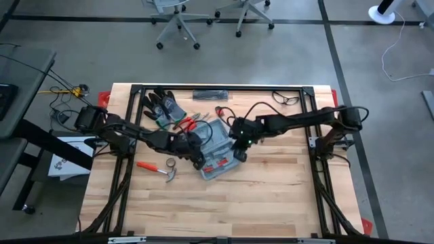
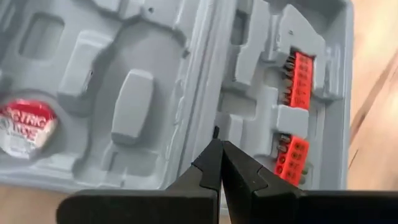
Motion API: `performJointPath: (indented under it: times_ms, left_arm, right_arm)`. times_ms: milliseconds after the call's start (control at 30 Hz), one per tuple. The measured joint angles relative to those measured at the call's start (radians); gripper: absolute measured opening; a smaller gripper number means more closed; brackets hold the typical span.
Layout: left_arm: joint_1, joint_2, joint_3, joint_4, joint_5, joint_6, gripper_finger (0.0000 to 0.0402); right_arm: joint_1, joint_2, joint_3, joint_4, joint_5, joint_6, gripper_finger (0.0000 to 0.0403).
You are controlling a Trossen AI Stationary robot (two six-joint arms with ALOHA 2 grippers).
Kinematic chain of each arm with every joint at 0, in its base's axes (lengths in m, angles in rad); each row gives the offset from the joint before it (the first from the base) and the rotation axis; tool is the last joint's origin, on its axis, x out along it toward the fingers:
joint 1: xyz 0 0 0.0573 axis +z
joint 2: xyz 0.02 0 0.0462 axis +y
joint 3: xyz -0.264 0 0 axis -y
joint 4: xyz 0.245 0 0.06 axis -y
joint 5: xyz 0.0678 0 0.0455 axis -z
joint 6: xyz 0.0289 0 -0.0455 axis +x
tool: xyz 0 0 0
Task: Prefit tool cases
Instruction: Put the nut driver into the gray prefit tool case
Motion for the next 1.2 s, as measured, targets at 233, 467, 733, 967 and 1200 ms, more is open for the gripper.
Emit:
performJointPath:
  times_ms: [233,467,733,967,1200]
  left_arm:
    - [0.029,-0.027,-0.054,0.034,0.045,-0.128,0.0001]
    - [0.028,-0.155,-0.156,0.018,0.112,-0.138,0.0001]
    - [0.018,-0.336,-0.355,0.025,0.219,-0.234,0.0]
    - [0.085,-0.254,-0.427,0.209,0.207,-0.268,0.0]
    - [0.192,-0.095,-0.425,0.435,0.269,-0.214,0.0]
  right_arm:
    - [-0.069,-0.002,-0.088,0.055,-0.101,0.023,0.0]
    - [-0.089,-0.003,-0.152,0.082,-0.062,0.17,0.0]
    - [-0.109,-0.001,-0.211,0.206,-0.007,0.302,0.0]
    - [-0.12,0.0,-0.311,0.253,-0.016,0.325,0.0]
    - [-0.064,0.0,-0.396,0.465,-0.095,0.441,0.0]
